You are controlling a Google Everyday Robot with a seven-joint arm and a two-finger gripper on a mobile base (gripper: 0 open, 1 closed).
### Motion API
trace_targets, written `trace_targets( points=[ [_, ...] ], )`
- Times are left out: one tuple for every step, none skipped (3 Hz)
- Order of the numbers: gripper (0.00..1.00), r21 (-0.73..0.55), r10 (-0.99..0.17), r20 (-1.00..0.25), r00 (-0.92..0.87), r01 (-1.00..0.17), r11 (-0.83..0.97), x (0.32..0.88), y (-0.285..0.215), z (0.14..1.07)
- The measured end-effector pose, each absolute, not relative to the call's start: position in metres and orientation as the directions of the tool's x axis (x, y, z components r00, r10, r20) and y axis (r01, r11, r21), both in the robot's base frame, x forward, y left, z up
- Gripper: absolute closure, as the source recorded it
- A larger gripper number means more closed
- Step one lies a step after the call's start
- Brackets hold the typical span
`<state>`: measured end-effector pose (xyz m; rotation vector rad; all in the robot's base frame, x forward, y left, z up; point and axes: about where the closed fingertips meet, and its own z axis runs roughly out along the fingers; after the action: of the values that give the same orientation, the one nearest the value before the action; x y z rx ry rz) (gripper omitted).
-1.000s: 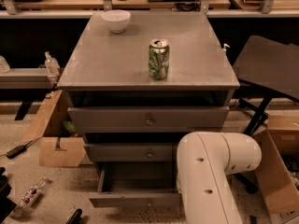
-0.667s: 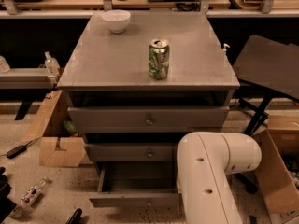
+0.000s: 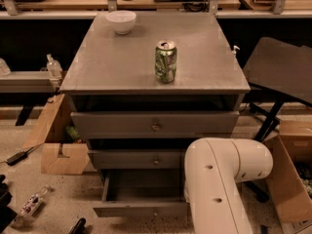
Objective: Open bottom drawer
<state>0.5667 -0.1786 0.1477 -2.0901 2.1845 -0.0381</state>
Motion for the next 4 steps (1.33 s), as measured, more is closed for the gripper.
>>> trace_targets(
  points=[
    [0.58, -0.1, -0.997, -0.068, -0.041, -0.994, 0.047, 0.5667, -0.1786, 0.1477],
    [0.35, -0.099, -0.997, -0.068, -0.041, -0.994, 0.047, 0.5665, -0.1785, 0.1476],
    [0.11, -0.099, -0.997, -0.068, -0.041, -0.994, 0.047, 0.5672, -0.1779, 0.1474],
    [0.0, -0.099, -0.997, -0.068, -0.041, -0.994, 0.047, 0.5691, -0.1766, 0.1473]
  ],
)
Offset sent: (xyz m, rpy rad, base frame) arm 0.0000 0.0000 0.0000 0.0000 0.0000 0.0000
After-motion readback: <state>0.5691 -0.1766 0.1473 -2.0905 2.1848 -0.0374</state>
